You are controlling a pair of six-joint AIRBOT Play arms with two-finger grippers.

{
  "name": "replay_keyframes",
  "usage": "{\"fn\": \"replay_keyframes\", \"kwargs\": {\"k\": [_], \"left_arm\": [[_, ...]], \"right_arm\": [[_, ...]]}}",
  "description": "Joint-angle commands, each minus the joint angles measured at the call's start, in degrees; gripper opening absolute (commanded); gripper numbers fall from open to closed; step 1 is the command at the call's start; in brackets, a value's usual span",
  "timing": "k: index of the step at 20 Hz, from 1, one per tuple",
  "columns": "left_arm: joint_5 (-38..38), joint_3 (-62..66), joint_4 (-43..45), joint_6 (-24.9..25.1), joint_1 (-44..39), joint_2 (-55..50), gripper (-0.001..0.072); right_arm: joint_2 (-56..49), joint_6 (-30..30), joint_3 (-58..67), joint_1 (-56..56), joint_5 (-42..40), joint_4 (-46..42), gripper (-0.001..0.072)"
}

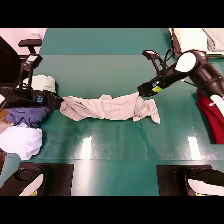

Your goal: Fold the shirts.

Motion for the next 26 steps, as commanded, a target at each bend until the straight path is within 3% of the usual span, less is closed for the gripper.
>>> {"fn": "replay_keyframes", "kwargs": {"k": [1,3,4,5,6,9,11,16,21,23,26], "left_arm": [[2.3,-1.9,1.5,0.1,0.0,-0.7,0.0023],[2.7,-1.9,1.5,0.1,0.0,-0.7,0.0023],[3.1,-1.9,1.5,0.1,0.0,-0.7,0.0023],[3.3,-1.9,1.5,0.0,0.0,-0.7,0.0024],[3.5,-1.9,1.5,-0.1,0.0,-0.7,0.0023],[3.5,-1.9,1.5,-0.1,0.0,-0.7,0.0024],[3.5,-1.9,1.5,-0.1,0.0,-0.7,0.0024],[3.5,-1.9,1.5,-0.1,0.0,-0.7,0.0024],[3.5,-1.9,1.4,-0.7,0.0,-0.7,0.0024],[3.5,-1.9,1.4,-1.0,0.0,-0.7,0.0024],[3.5,-1.9,1.4,-1.0,0.0,-0.7,0.0024]], "right_arm": [[-2.4,-0.3,-0.6,-5.0,-9.6,0.1,0.0016],[-2.4,-0.3,2.3,-8.5,-10.2,0.1,0.0016],[-2.4,-0.4,4.0,-9.8,-10.0,0.2,0.0132],[-2.4,-0.4,5.2,-10.8,-9.0,0.2,0.0412],[-2.4,-0.9,6.1,-11.9,-6.8,0.2,0.0463],[-2.1,-4.6,5.2,-15.3,1.9,-0.1,0.0456],[-0.1,-5.7,0.1,-17.7,3.0,-0.1,0.0450],[6.2,-8.2,-14.5,-22.7,1.9,0.1,0.0449],[6.8,-10.5,-21.0,-21.3,-0.1,0.1,0.0447],[6.7,-11.4,-22.4,-19.5,-2.1,0.0,0.0381],[6.6,-11.4,-22.8,-17.7,-7.0,0.0,0.0380]]}}
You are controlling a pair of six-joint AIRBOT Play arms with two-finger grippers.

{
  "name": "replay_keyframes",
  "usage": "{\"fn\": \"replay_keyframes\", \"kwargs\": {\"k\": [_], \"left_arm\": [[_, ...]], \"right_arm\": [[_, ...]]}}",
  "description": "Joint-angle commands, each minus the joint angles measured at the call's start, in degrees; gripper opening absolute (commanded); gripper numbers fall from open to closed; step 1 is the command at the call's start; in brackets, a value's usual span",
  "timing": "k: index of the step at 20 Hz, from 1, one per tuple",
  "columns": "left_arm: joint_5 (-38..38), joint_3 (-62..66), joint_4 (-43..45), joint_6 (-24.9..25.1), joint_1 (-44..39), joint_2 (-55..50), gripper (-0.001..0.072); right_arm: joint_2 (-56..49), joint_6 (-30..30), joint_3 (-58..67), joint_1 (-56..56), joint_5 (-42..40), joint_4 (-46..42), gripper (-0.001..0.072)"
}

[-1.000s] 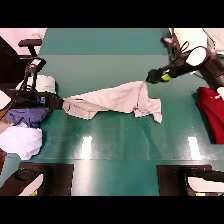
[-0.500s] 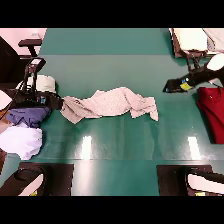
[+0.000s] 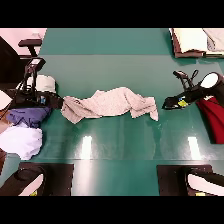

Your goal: Fold the shirts.

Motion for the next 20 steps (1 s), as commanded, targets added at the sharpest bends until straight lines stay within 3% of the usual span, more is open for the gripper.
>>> {"fn": "replay_keyframes", "kwargs": {"k": [1,5,15,17,20], "left_arm": [[0.0,0.0,0.0,-0.2,0.0,0.0,0.0024],[0.0,0.0,0.0,-0.2,0.0,0.0,0.0024],[0.6,0.0,0.0,-0.2,0.0,0.0,0.0024],[0.6,0.0,0.0,-0.2,0.0,0.0,0.0025],[0.6,0.0,0.0,-0.2,0.0,0.0,0.0024]], "right_arm": [[-0.3,-0.6,-1.2,1.7,-5.4,0.2,0.0380],[-4.1,-3.5,-1.2,2.0,-6.1,6.6,0.0380],[-4.7,-3.5,-1.2,3.8,-12.0,7.2,0.0376],[-4.7,-3.5,-1.2,3.8,-11.9,7.1,0.0303],[-4.9,-3.5,-1.2,3.8,-11.9,7.2,0.0302]]}}
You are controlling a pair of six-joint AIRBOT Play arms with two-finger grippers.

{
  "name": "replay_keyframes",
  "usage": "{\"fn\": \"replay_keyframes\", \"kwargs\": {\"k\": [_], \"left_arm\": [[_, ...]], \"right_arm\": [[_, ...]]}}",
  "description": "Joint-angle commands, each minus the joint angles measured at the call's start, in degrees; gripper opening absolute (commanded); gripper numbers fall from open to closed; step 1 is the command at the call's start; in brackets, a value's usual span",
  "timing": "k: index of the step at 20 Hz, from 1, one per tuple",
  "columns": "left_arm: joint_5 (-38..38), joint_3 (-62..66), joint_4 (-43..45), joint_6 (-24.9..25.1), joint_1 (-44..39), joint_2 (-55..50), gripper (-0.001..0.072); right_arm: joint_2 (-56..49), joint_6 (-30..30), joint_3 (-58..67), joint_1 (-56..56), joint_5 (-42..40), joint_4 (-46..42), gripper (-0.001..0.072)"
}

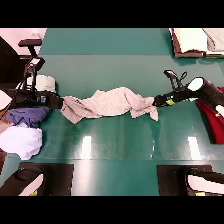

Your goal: Fold the shirts.

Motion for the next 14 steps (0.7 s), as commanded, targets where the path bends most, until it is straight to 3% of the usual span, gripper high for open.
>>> {"fn": "replay_keyframes", "kwargs": {"k": [1,4,6,7,14], "left_arm": [[0.0,0.0,0.0,0.0,0.0,0.0,0.0024],[-0.1,0.0,0.0,0.0,0.0,0.0,0.0024],[-0.1,0.0,0.1,0.0,0.0,0.0,0.0024],[0.0,0.0,0.2,0.0,0.0,0.0,0.0024],[-0.1,13.3,15.0,-3.0,0.0,0.7,0.0023]], "right_arm": [[-0.7,0.0,0.0,0.1,0.1,0.2,0.0303],[-2.1,0.0,0.0,0.3,0.7,0.5,0.0294],[-1.7,0.0,0.1,0.9,-0.6,0.4,0.0039],[-1.1,0.0,0.1,0.9,-1.0,0.4,0.0016],[16.7,0.7,9.4,-5.6,2.6,-4.5,0.0014]]}}
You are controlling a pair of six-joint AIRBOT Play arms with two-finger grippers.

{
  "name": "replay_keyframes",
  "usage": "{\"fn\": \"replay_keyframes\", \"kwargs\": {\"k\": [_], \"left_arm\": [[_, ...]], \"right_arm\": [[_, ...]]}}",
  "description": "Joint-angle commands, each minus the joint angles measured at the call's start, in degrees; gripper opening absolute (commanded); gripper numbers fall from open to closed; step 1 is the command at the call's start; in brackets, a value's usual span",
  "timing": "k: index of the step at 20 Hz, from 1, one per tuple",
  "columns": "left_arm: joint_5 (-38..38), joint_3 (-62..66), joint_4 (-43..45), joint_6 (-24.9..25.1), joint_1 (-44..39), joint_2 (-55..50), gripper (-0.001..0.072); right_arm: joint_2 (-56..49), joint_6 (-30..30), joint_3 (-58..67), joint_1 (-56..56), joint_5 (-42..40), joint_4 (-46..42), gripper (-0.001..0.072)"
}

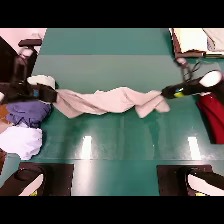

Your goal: Fold the shirts.

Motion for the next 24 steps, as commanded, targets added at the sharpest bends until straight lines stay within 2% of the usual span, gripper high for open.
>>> {"fn": "replay_keyframes", "kwargs": {"k": [1,5,11,13,16,18,20,22,24], "left_arm": [[0.3,10.2,7.5,-1.3,0.0,0.3,0.0023],[0.2,27.8,6.6,-1.3,0.0,0.3,0.0023],[-2.9,52.9,-1.8,-1.3,0.0,0.3,0.0023],[-6.2,60.0,-3.8,-1.3,0.0,0.3,0.0023],[-10.0,65.5,-6.6,-1.3,0.0,0.3,0.0023],[-13.6,65.0,-6.9,-1.4,0.0,0.3,0.0022],[-18.3,58.0,-5.8,-3.3,0.0,0.3,0.0023],[-21.5,46.0,-5.6,-3.4,0.0,-0.5,0.0023],[-19.7,31.7,-5.2,-3.2,0.0,-1.8,0.0023]], "right_arm": [[10.2,0.4,8.1,-4.6,2.7,-1.7,0.0014],[20.7,0.8,21.0,-8.7,6.2,-1.7,0.0014],[30.9,3.0,33.5,-15.4,9.1,-1.8,0.0014],[31.3,3.4,37.1,-19.8,13.3,-1.8,0.0014],[27.3,4.0,43.5,-27.7,23.8,-1.2,0.0014],[23.1,6.2,46.6,-30.1,28.7,-1.2,0.0013],[18.4,6.6,47.1,-27.8,30.7,-1.2,0.0013],[12.3,8.5,46.5,-22.1,33.2,-1.7,0.0013],[6.6,10.1,42.6,-16.2,34.1,-3.5,0.0013]]}}
